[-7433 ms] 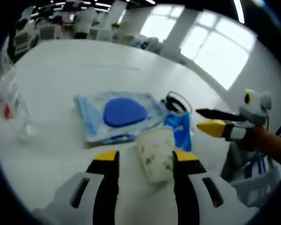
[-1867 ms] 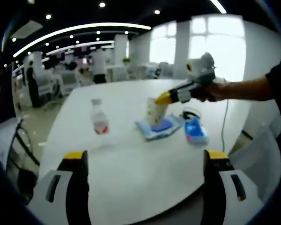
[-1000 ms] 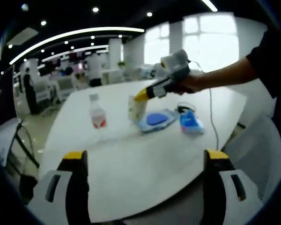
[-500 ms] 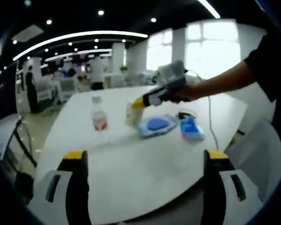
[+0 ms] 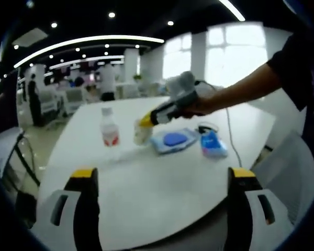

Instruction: Arrange the tabletop items into an orderly group along one side of the table until the central work area is clear of visible clutter.

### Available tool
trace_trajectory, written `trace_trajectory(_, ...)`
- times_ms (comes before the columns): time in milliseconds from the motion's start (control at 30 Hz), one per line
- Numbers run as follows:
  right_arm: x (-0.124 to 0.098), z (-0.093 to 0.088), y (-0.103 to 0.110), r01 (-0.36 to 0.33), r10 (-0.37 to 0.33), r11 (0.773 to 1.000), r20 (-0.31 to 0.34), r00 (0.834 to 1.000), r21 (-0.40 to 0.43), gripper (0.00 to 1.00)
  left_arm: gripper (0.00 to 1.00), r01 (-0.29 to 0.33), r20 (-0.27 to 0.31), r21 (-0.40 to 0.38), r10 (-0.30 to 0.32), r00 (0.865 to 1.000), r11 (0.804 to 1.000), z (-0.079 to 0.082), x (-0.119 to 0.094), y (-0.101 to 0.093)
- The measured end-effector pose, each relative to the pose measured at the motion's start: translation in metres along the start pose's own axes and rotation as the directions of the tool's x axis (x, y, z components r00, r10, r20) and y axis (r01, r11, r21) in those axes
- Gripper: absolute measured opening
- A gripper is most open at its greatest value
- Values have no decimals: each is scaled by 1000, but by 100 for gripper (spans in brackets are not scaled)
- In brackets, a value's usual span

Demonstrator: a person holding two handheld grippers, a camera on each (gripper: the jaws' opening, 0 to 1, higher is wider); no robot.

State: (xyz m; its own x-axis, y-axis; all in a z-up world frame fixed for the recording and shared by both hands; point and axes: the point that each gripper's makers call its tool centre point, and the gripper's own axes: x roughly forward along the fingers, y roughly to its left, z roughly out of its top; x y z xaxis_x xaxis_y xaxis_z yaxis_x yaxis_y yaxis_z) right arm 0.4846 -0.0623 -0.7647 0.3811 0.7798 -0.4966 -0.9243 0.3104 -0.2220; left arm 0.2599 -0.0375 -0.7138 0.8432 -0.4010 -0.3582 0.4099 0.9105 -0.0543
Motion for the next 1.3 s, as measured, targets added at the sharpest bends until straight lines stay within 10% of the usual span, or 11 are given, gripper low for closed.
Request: trace_trajectory(1300,33,-12,27,-71,67,988,-30,997,-136,1,93,-22,-34,3,22,999,1000,-6,2,4)
